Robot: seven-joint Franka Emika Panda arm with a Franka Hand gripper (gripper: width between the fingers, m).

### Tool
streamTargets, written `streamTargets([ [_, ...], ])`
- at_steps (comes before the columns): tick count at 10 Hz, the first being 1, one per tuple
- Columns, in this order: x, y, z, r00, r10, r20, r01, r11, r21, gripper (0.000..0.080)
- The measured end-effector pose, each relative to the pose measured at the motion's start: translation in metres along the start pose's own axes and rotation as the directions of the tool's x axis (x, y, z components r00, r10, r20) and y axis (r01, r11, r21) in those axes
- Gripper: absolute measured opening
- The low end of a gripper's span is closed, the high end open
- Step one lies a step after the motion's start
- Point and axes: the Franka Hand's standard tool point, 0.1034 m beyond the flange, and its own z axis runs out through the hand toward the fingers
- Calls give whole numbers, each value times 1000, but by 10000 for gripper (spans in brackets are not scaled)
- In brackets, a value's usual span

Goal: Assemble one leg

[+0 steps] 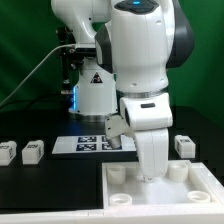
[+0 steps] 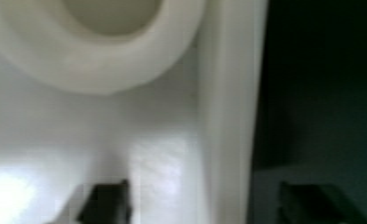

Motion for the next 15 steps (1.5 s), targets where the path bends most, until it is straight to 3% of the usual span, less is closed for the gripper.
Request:
streamTargets([
  [1,0,0,-1,1000,0,0,0,1000,-1,556],
  [2,0,1,-1,1000,0,0,0,1000,-2,620],
  [9,0,1,-1,1000,2,0,-2,1000,-3,649],
  [10,0,2,-7,998,59,2,-59,998,-11,649],
  [13,22,-3,-25,976,218,-7,-218,975,-44,649],
  [15,50,-7,-29,844,535,-34,-536,842,-53,649],
])
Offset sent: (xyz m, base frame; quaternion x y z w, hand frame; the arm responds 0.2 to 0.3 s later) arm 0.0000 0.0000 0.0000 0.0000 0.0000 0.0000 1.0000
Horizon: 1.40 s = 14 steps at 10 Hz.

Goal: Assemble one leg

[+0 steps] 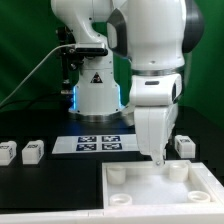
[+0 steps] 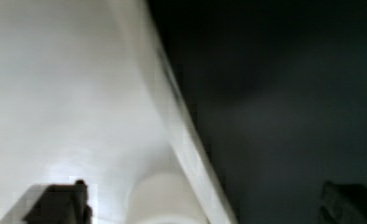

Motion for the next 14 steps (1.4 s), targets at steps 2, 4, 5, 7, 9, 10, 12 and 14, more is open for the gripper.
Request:
streamTargets([
  [2,22,-20,2,959,283,-27,-283,959,-10,649],
  [4,25,-27,4,872,487,-50,-487,873,11,649],
  [5,27,-28,4,820,570,-50,-569,822,24,649],
  [7,25,-46,6,643,766,-6,-765,643,47,649],
  [9,28,-70,-3,662,745,81,-749,662,27,649],
  [10,29,-73,-1,669,741,65,-743,668,28,649],
  [12,17,-84,3,664,726,177,-740,672,18,649],
  [14,21,-82,1,617,678,399,-745,667,17,649],
])
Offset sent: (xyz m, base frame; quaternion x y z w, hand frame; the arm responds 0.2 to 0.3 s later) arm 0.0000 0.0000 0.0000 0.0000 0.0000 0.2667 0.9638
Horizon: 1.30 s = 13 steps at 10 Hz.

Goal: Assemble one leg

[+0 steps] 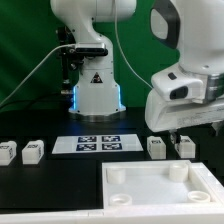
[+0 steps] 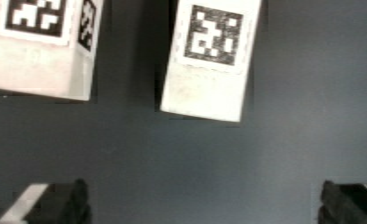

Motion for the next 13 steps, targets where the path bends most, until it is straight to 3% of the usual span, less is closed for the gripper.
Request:
streamTargets([
  [2,-8,-1,4,976,11,216,-11,1000,-1,649],
  [3,-10,-4,16,946,59,320,-57,998,-17,649],
  [4,-10,-3,21,912,52,408,-50,999,-15,649],
  [9,-5,-4,22,902,52,428,-52,999,-12,649],
  [13,-24,-4,43,885,62,461,-56,998,-26,649],
])
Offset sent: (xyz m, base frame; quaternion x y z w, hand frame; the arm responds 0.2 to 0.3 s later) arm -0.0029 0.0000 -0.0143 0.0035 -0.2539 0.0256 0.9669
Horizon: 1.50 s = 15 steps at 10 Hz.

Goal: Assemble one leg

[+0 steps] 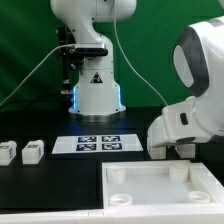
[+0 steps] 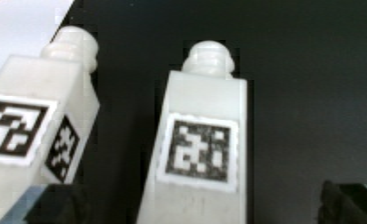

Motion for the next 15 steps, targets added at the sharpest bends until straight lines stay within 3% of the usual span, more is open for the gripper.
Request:
streamTargets([
  [3,-1,-3,9,1000,-4,7,4,1000,-7,649],
  [5,0,-2,9,1000,-3,7,3,1000,-6,398],
  [6,0,-2,9,1000,-3,7,3,1000,-6,398],
  [7,0,-2,9,1000,-3,8,3,1000,-6,290],
  [15,0,-2,8,1000,-6,5,6,1000,-5,291],
])
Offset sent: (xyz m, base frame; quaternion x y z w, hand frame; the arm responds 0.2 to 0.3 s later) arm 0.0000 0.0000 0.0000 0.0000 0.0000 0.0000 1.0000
